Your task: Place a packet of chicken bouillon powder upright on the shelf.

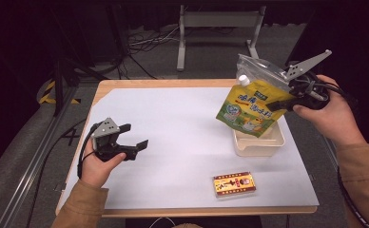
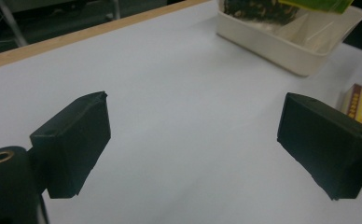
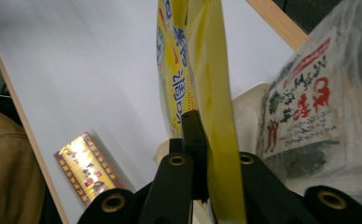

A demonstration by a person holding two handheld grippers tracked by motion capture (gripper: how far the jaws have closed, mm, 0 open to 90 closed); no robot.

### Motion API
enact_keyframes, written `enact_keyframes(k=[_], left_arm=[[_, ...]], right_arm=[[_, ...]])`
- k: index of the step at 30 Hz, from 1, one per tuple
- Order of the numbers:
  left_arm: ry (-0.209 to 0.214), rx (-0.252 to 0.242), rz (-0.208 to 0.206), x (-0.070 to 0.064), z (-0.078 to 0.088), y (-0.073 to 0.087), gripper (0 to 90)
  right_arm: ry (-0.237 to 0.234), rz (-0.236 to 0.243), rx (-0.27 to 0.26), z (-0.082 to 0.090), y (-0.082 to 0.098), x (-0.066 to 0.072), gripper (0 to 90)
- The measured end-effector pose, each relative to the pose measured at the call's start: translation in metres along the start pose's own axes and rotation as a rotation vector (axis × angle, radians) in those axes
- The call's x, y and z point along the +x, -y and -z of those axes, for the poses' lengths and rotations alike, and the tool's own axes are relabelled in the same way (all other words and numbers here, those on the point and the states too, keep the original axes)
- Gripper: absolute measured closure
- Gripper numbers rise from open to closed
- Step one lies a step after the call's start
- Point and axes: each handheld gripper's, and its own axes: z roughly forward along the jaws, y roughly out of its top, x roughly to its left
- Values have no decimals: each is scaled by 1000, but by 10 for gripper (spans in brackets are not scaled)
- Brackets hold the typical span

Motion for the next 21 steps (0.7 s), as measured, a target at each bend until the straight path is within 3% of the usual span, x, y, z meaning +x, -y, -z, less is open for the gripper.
enact_keyframes(k=[2, 5, 21], left_arm=[[-30, 18, -2, 1, -1, 1, 91], [-39, 34, -6, 2, -2, 2, 83], [-40, 50, -27, 0, -5, 2, 76]], right_arm=[[6, -4, 7, 0, 0, -1, 900], [22, -6, 36, -2, 1, -5, 900], [59, -30, 77, -2, 12, -15, 900]])
